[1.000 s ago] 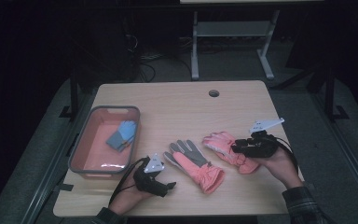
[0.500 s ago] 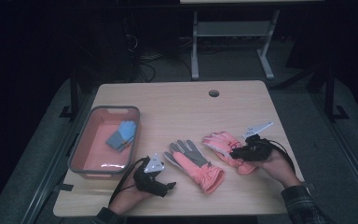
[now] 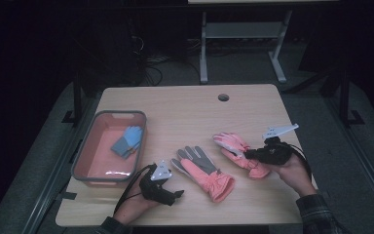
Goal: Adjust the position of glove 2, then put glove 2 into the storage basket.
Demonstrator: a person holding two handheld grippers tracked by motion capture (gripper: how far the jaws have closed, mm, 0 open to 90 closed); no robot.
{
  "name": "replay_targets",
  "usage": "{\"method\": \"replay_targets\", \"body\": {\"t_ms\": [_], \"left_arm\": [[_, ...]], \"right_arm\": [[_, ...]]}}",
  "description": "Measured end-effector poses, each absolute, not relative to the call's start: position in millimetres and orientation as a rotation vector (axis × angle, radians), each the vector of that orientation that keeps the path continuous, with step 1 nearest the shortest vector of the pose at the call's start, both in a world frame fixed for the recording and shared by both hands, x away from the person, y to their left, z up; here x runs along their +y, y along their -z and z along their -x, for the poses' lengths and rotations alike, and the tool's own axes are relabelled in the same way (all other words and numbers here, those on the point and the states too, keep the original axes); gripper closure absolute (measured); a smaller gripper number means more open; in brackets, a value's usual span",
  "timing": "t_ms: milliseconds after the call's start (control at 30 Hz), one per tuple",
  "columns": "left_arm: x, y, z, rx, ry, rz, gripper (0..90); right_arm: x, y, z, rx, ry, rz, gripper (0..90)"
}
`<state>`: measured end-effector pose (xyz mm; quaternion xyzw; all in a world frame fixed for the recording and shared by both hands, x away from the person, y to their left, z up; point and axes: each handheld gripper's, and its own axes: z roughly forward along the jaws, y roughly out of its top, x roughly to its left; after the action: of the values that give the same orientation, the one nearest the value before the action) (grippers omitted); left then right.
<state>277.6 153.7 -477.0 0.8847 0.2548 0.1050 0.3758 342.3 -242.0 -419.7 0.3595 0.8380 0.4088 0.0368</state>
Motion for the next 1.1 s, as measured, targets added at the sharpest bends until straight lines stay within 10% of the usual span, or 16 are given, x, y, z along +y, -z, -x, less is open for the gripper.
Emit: {"method": "replay_targets", "body": {"t_ms": [1100], "left_arm": [[153, 477, -278, 0.653, -0.266, -2.262, 12.5]], "right_arm": [[-125, 366, -315, 2.666, -1.220, -0.950, 88.2]]}}
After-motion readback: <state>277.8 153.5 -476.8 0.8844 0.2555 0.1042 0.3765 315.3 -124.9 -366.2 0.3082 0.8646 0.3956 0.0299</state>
